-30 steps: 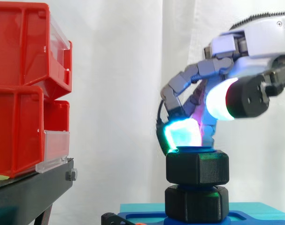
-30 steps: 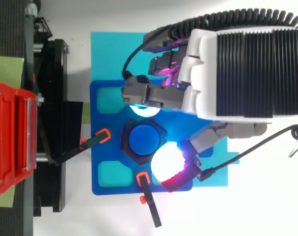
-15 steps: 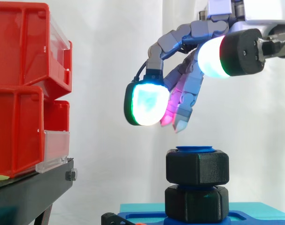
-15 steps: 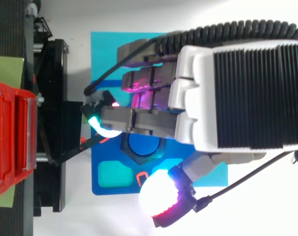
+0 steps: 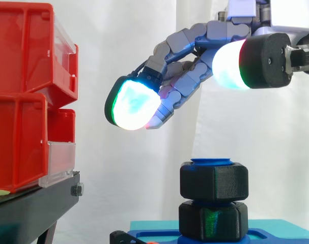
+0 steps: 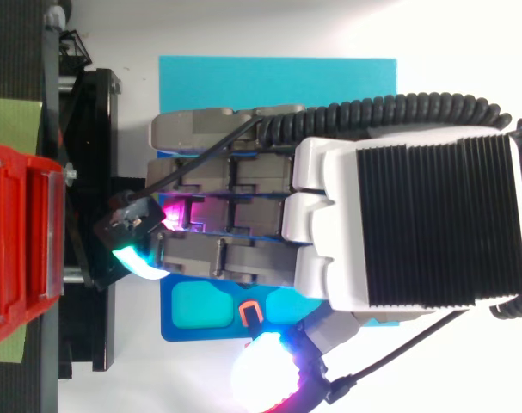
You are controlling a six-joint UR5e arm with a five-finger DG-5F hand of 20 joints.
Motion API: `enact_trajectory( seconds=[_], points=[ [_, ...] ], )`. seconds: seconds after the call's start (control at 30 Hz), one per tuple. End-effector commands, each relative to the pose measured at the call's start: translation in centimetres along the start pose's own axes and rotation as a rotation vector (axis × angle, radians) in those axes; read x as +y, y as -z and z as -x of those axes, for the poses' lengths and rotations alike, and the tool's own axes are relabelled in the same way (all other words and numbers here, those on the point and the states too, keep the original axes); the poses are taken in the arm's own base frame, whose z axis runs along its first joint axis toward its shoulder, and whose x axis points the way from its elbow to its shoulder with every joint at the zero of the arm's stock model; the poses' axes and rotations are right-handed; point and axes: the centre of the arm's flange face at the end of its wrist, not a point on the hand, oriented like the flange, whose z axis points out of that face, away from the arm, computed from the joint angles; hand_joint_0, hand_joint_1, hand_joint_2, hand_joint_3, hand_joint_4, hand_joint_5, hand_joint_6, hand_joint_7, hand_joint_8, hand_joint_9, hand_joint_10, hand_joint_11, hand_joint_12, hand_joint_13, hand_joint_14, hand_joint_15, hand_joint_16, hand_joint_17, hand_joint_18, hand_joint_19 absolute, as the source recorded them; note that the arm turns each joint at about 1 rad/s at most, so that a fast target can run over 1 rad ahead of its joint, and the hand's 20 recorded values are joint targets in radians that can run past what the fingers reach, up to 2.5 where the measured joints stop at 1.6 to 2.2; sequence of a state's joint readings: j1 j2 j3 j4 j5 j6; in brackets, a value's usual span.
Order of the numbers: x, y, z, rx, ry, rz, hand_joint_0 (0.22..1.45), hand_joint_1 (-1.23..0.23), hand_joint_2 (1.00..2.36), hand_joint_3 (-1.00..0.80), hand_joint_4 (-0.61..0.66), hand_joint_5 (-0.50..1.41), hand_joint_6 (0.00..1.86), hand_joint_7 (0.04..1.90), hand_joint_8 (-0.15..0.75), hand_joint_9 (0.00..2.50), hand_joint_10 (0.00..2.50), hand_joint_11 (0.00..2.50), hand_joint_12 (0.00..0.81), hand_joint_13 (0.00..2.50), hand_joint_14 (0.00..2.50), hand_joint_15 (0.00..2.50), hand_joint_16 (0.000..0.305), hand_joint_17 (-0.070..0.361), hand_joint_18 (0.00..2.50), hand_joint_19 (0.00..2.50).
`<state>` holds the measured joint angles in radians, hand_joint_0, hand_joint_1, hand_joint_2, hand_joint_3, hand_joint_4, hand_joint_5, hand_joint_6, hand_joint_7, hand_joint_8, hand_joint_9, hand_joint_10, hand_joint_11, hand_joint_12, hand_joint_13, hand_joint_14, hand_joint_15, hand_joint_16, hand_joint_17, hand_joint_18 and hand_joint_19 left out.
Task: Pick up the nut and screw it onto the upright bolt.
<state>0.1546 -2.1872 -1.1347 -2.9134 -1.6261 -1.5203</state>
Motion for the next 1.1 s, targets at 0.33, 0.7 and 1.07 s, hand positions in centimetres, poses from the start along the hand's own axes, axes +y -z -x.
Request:
enact_trajectory(
  seconds=[0.33, 0.7, 1.07],
  points=[
    [-0.6, 1.1, -1.4, 0.076, 0.005, -0.023, 0.49, -0.32, 1.0, -0.5, 0.23, -0.11, 0.5, 0.74, 0.201, 0.67, 0.0, 0.0, 0.212, 0.62, 0.0, 0.0, 0.016, 0.037, 0.2, 0.0],
    [-1.1, 1.6, -2.2, 0.095, 0.001, -0.032, 0.49, -0.32, 1.0, -0.5, 0.24, -0.1, 0.5, 0.85, 0.212, 0.67, 0.0, 0.0, 0.219, 0.64, 0.0, 0.0, 0.017, 0.038, 0.22, 0.0],
    [-1.8, 1.8, -2.1, 0.095, 0.003, -0.041, 0.49, -0.32, 1.0, -0.5, 0.25, -0.06, 0.5, 1.16, 0.227, 0.72, 0.0, 0.0, 0.221, 0.67, 0.0, 0.0, 0.017, 0.038, 0.24, 0.0]
  ],
)
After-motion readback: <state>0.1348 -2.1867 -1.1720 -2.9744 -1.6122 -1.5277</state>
